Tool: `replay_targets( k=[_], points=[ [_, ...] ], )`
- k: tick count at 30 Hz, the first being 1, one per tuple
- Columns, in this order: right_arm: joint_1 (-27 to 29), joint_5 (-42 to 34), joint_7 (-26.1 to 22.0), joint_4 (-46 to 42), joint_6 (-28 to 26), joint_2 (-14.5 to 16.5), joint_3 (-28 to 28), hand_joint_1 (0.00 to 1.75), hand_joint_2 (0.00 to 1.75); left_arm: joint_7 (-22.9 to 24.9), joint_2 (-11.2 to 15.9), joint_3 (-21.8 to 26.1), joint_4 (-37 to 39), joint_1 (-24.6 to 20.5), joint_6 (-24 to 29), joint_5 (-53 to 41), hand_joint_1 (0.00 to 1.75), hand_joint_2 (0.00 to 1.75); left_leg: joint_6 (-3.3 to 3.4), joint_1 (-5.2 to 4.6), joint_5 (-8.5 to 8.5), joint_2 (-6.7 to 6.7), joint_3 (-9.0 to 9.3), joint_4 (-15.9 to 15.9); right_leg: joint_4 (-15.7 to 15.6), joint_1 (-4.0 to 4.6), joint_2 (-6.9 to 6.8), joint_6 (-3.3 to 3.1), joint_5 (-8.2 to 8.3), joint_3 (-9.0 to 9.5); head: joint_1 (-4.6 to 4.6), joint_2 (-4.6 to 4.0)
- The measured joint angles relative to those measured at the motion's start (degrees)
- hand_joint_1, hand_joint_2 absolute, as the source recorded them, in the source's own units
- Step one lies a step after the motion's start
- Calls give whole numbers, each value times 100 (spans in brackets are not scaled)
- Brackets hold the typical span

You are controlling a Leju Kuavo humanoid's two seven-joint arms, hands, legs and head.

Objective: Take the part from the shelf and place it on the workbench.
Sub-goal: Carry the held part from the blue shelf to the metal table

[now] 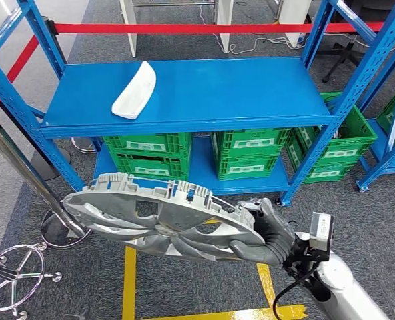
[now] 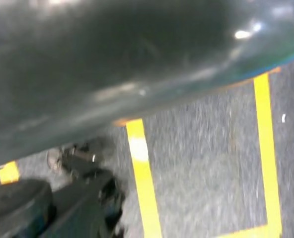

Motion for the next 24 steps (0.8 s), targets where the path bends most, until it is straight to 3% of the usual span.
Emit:
replay_targets(
  k=[4, 7, 18, 24],
  points=[
    [-153, -1, 22, 31, 99, -2, 22, 175, 175, 149, 35, 25, 0, 16, -993, 118, 0, 0, 0, 0, 0, 0, -2, 0, 0, 0, -1, 0, 0, -1, -1, 0],
    [-252, -2, 22, 72, 152, -1, 58, 175, 175, 48, 71, 25, 0, 33, -1242, 116, 0, 0, 0, 0, 1, 0, -2, 0, 0, 0, -2, 0, 0, -2, -1, 0],
    [-246, -20, 81, 92, 91, -3, 94, 175, 175, -181, 134, 55, 0, 35, -477, 104, 0, 0, 0, 1, 1, 0, -3, 0, 1, 1, -2, 0, 0, -6, 0, 0],
    [-159, 7, 74, 89, 70, -3, 74, 175, 175, -95, 297, 164, 0, 88, -371, 195, 0, 0, 0, 1, 1, 0, -3, 0, 1, 1, -1, 0, 0, -6, 0, 0]
  ],
)
